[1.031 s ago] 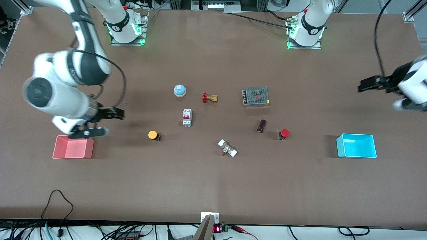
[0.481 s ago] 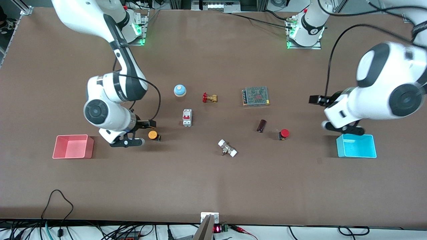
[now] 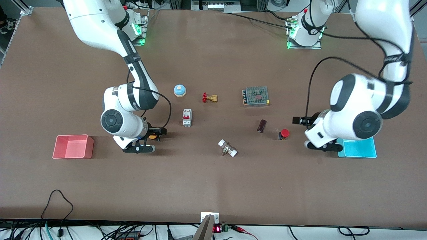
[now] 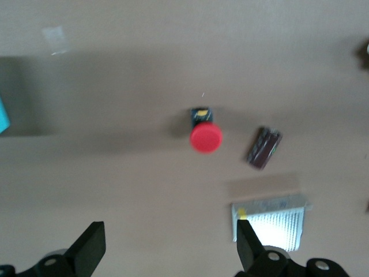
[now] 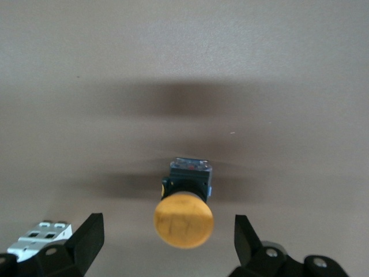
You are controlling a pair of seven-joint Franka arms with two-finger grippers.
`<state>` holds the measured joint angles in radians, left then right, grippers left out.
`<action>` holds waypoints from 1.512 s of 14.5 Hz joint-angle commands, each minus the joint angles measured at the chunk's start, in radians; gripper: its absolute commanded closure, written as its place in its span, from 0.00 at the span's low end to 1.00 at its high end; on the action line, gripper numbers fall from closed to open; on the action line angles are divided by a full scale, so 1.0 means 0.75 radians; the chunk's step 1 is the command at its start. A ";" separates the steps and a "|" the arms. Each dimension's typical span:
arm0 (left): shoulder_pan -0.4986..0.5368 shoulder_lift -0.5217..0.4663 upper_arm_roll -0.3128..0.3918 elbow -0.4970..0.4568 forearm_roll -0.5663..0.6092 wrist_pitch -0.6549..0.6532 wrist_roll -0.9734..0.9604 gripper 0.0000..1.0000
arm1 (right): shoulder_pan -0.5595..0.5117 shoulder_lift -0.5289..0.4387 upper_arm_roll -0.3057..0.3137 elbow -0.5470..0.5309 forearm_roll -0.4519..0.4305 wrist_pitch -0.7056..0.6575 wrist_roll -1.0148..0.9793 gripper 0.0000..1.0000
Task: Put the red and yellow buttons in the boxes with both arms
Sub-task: 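Lower both grippers and close them on the yellow and red buttons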
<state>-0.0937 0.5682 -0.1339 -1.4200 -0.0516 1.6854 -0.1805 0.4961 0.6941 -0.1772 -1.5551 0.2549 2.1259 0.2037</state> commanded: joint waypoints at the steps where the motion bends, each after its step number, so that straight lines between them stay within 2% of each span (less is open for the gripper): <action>1: -0.006 0.052 0.007 -0.002 -0.060 0.100 -0.070 0.00 | 0.013 0.034 -0.013 0.032 0.016 0.004 0.019 0.00; 4: -0.030 0.056 0.007 -0.121 -0.062 0.213 -0.115 0.00 | 0.016 0.054 -0.015 0.032 0.000 0.006 0.019 0.00; 6: -0.053 0.058 0.007 -0.174 -0.068 0.297 -0.176 0.00 | 0.016 0.054 -0.015 0.032 -0.053 0.004 0.019 0.00; 14: -0.076 0.069 0.011 -0.307 -0.048 0.450 -0.179 0.04 | 0.013 0.077 -0.015 0.032 -0.066 0.006 0.021 0.01; 18: -0.076 0.081 0.011 -0.318 -0.048 0.504 -0.181 0.10 | 0.011 0.083 -0.017 0.032 -0.066 0.008 0.021 0.23; 22: -0.076 0.089 0.013 -0.316 -0.048 0.508 -0.181 0.25 | 0.009 0.083 -0.015 0.032 -0.062 0.010 0.021 0.48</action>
<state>-0.1487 0.6377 -0.1292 -1.6508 -0.0812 2.0525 -0.3103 0.4982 0.7431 -0.1836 -1.5540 0.2205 2.1338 0.2041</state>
